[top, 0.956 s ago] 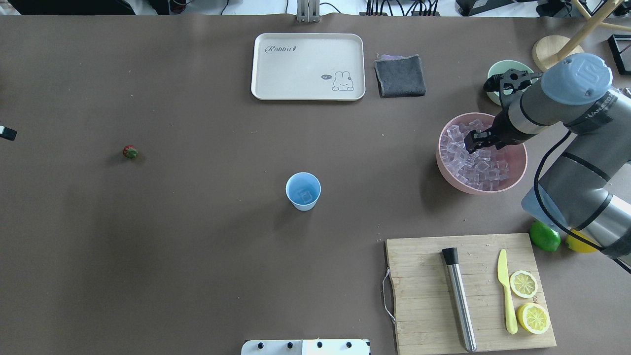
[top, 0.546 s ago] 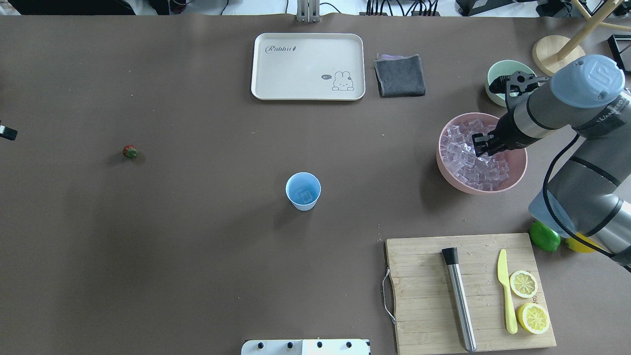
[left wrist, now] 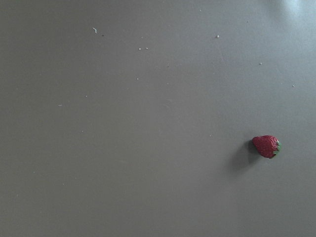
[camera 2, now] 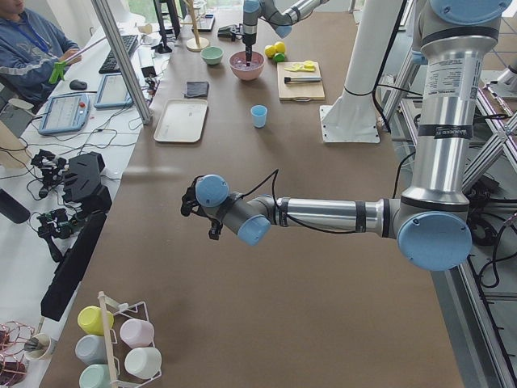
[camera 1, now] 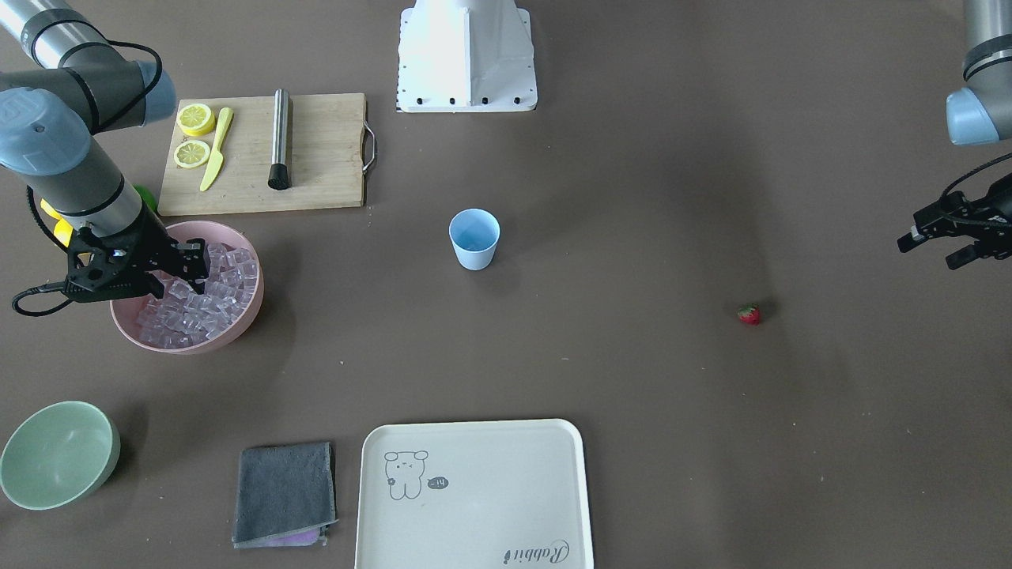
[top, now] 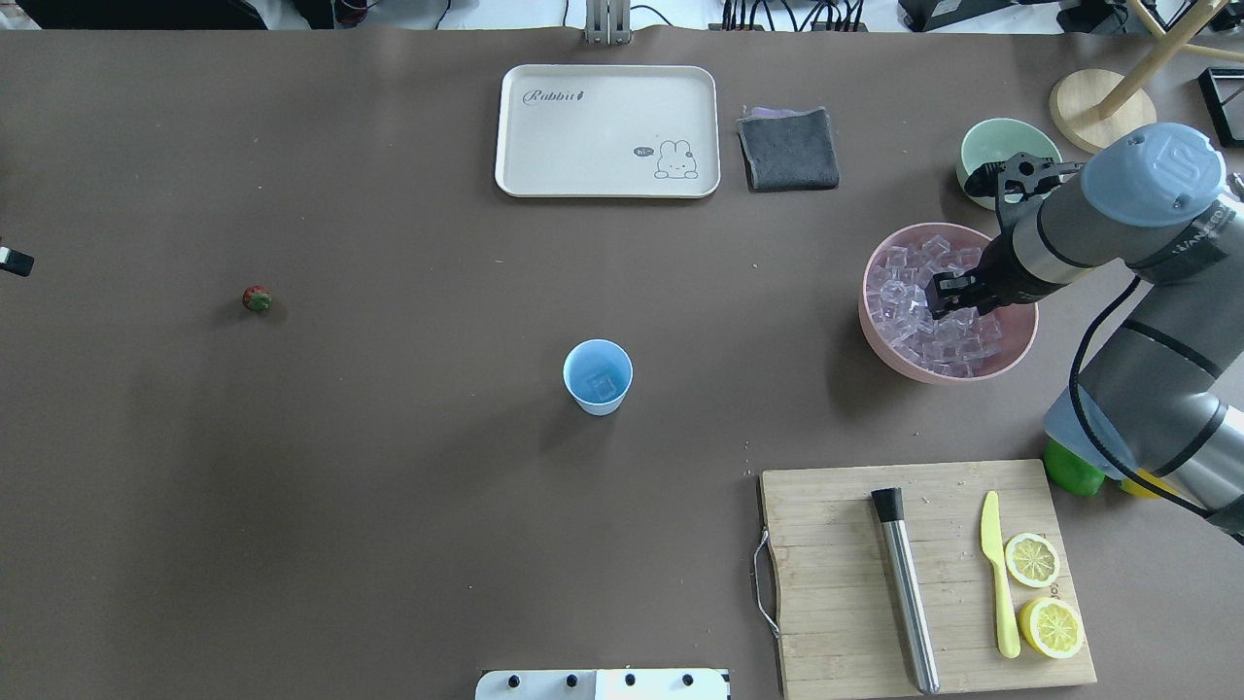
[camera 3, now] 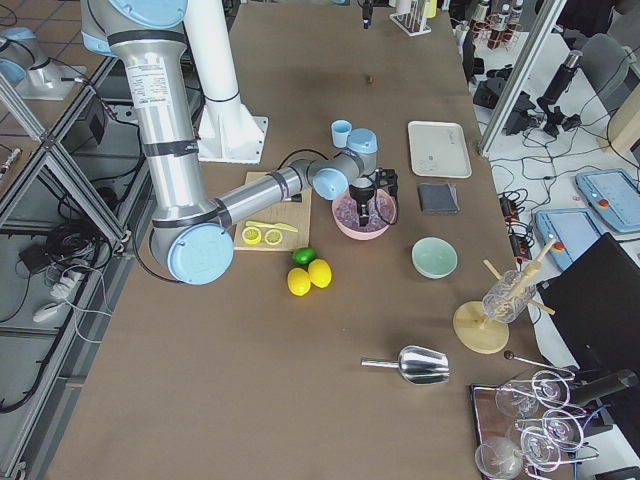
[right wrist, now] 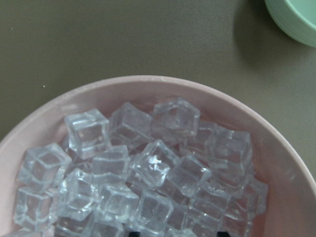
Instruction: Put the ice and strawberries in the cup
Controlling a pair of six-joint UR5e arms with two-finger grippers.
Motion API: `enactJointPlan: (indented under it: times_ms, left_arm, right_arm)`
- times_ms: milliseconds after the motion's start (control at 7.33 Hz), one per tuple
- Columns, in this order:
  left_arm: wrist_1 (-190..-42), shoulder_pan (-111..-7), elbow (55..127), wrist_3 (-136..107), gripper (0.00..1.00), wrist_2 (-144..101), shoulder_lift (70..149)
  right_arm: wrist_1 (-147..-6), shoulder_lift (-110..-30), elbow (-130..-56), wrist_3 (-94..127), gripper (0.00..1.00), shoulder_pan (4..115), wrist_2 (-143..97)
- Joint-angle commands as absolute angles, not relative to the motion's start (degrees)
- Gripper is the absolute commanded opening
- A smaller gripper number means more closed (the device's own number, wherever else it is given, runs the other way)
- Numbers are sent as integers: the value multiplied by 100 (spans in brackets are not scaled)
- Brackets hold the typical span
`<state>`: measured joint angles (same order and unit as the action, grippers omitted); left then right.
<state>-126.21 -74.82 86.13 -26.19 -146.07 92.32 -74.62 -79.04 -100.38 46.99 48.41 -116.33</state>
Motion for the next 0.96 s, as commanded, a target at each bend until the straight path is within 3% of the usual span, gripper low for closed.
enactJointPlan:
  times_ms: [0, 137, 273, 410, 819]
  left_arm:
    - [-12621, -7479, 8613, -2619, 98, -14607, 9237]
    - [-12621, -7479, 8613, -2619, 98, -14607, 9237]
    - [-12621, -7479, 8613, -2619, 98, -14607, 9237]
    - [-12621, -7479, 8613, -2619, 98, -14607, 9237]
    - [-12621, -7479, 8613, -2619, 98, -14616, 9229]
  right_arm:
    - [-7462, -7892, -10046, 4702, 60, 4799, -11593]
    - [-7462, -7901, -10046, 4720, 50, 4799, -11584]
    - [-7471, -7901, -10089, 4755, 10, 4799, -11627]
    - [-7471, -7910, -10099, 4737, 0, 4816, -11628]
    - [-7567, -7875, -10379, 4711, 0, 4939, -11881]
